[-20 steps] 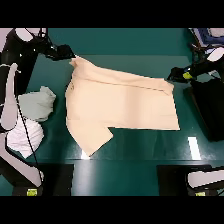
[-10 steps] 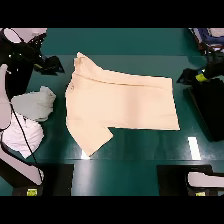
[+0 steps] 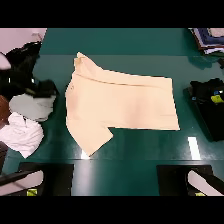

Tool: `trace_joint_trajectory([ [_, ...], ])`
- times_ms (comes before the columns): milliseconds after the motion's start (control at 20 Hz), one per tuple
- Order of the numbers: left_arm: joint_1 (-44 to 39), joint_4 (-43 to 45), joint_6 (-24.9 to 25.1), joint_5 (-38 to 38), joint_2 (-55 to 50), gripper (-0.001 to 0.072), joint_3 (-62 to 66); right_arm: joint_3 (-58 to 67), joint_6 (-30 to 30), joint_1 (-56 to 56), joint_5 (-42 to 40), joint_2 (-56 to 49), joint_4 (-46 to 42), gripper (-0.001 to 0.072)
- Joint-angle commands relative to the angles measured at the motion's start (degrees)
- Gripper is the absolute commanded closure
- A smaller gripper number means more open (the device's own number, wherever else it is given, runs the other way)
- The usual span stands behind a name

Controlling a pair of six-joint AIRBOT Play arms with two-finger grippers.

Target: Fold the shirts.

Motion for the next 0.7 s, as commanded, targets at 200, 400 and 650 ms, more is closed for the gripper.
trace_joint_trajectory([
  [200, 0.0, -5.0, 0.1, 15.1, 14.2, 0.0134, -32.2, -2.2, -0.2, -0.6, 0.4, 3.4, 4.3, 0.0302],
  [400, 0.0, -8.9, 1.5, 23.4, 14.2, 0.0135, -36.3, -2.2, -0.2, -0.6, 0.7, 2.9, 7.5, 0.0302],
  [650, 0.0, -16.2, 5.6, 27.6, 13.0, 0.0137, -37.9, -2.2, -0.2, -0.6, 1.5, 2.9, 7.5, 0.0302],
])
